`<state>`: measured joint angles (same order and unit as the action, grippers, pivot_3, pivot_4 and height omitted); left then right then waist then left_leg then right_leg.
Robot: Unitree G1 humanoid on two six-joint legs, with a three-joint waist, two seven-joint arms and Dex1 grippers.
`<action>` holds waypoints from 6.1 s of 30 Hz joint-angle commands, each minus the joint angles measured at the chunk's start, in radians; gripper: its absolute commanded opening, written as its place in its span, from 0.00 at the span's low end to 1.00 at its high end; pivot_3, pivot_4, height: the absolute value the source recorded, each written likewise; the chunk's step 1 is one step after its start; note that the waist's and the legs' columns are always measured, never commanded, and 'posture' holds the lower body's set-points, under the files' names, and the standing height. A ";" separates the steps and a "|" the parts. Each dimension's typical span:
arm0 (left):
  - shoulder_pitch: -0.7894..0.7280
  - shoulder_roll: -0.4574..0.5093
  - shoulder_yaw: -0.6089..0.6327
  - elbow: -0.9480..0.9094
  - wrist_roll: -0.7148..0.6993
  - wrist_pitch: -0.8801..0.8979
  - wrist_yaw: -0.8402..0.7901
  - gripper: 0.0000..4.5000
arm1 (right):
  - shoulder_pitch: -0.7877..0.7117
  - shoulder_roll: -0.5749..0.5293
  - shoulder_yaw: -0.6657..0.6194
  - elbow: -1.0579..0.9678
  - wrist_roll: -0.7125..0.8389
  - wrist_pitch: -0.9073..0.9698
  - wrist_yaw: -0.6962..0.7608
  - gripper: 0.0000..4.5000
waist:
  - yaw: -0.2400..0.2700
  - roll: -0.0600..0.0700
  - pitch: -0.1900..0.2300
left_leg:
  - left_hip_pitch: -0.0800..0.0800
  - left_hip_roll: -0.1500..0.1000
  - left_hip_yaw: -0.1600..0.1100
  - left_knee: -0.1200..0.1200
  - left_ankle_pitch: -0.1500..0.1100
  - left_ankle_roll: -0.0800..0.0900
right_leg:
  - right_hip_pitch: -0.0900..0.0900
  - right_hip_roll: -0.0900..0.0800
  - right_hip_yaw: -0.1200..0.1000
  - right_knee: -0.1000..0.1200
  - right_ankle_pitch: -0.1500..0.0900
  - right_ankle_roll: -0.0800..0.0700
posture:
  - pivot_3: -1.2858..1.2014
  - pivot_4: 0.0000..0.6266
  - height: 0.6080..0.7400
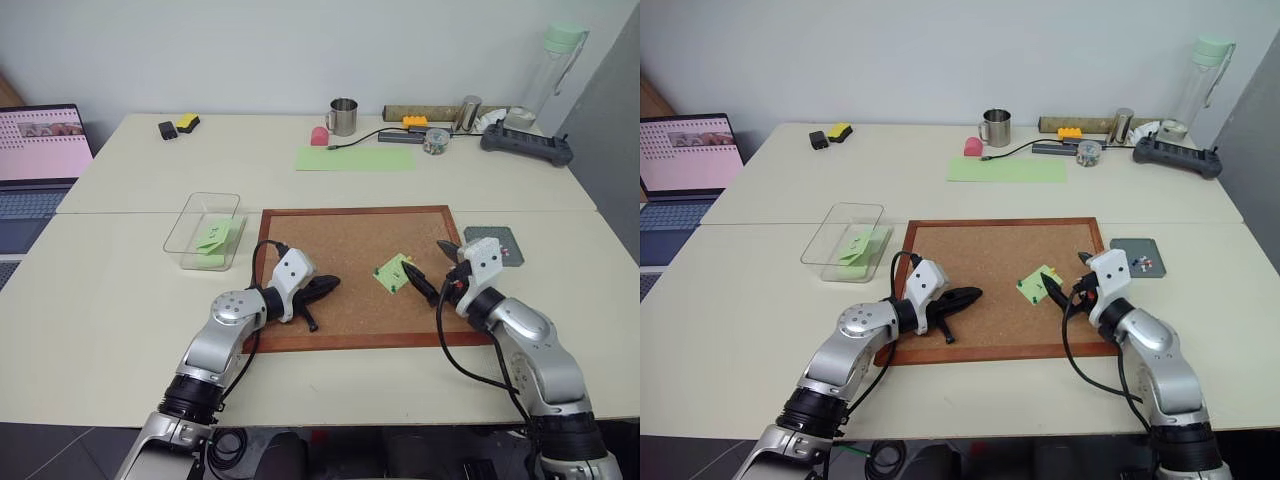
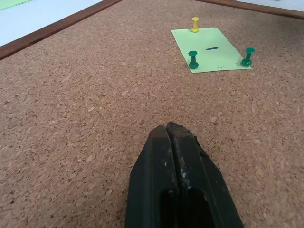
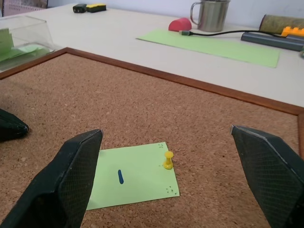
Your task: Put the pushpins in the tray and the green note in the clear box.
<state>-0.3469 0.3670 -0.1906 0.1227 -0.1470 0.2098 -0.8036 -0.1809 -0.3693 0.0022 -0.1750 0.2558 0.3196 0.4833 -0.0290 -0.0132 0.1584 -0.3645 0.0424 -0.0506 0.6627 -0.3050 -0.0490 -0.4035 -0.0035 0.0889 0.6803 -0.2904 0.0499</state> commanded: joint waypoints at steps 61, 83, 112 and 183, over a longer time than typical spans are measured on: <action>0.022 0.017 -0.018 -0.021 0.020 0.049 -0.006 0.00 | -0.190 0.055 0.020 0.268 -0.045 -0.029 0.025 0.18 | -0.001 0.000 0.000 | 0.000 0.000 0.000 0.000 0.000 0.000 | 0.000 0.000 0.000 0.000 0.000 0.000 | 0.52 0.24 1.00; 0.018 0.018 -0.022 -0.005 0.036 0.037 0.004 0.00 | -0.176 0.049 -0.027 0.135 0.024 -0.004 0.028 0.01 | -0.001 0.000 0.000 | 0.000 0.000 0.000 0.000 0.000 0.000 | 0.000 0.000 0.000 0.000 0.000 0.000 | 0.52 0.24 1.00; 0.021 0.010 -0.027 -0.005 0.037 0.028 0.005 0.00 | -0.287 -0.104 -0.294 0.413 0.013 0.019 -0.169 0.01 | -0.001 0.000 0.000 | 0.000 0.000 0.001 0.000 0.000 0.000 | 0.000 0.000 0.001 0.000 0.000 0.000 | 0.52 0.24 1.00; 0.032 0.020 -0.021 -0.029 0.035 0.042 0.006 0.00 | -0.017 -0.051 0.120 0.031 0.026 0.031 0.222 0.49 | -0.001 0.000 0.000 | 0.000 0.000 -0.001 0.000 0.000 0.000 | 0.000 0.000 0.000 -0.001 0.000 0.000 | 0.52 0.24 1.00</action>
<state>-0.3337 0.3789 -0.1910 0.0739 -0.1321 0.2420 -0.7963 -0.1947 -0.4249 0.1151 -0.1444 0.2918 0.3781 0.6976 -0.0300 -0.0131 0.1586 -0.3648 0.0424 -0.0512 0.6624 -0.3051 -0.0488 -0.4039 -0.0031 0.0888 0.6796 -0.2905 0.0499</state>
